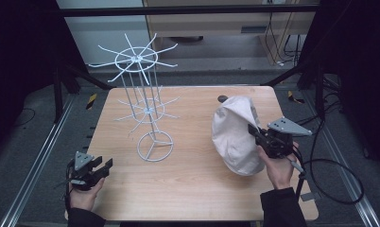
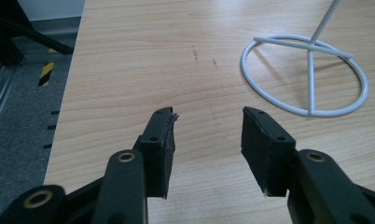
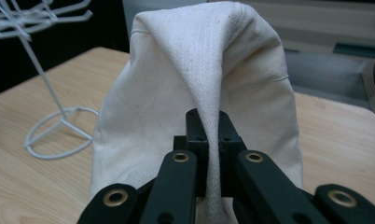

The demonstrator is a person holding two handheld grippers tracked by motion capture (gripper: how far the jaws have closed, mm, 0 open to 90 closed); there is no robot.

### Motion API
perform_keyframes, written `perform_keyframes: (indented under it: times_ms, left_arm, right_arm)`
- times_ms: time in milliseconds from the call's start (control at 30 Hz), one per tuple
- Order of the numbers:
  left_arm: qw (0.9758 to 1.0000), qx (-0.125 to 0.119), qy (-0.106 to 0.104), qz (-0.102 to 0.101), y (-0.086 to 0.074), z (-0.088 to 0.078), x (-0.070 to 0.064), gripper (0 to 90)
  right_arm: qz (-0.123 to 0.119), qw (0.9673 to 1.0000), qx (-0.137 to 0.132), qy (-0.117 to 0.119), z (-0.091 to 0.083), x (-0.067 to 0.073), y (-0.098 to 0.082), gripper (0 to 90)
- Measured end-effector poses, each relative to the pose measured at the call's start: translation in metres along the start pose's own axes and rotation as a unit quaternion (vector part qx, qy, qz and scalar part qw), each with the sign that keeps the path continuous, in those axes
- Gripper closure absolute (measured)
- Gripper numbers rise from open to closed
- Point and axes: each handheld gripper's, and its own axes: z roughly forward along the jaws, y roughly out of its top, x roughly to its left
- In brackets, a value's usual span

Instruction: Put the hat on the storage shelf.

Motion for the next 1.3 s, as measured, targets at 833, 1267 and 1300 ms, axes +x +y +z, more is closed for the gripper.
perform_keyframes:
  times_ms: [833,1267,1300]
  left_arm:
    - [1.0,-0.003,0.0,0.001,0.0,0.004,0.0,51.1]
    - [1.0,-0.005,-0.001,0.0,0.0,0.004,0.0,50.9]
    - [1.0,-0.005,-0.001,0.0,0.0,0.004,0.0,50.9]
  right_arm:
    - [-0.027,0.985,-0.159,0.061,-0.049,0.033,0.036,88.4]
    - [-0.033,0.9732,-0.209,0.09,-0.045,0.053,0.054,88.4]
    - [-0.033,0.9732,-0.209,0.09,-0.045,0.053,0.054,88.4]
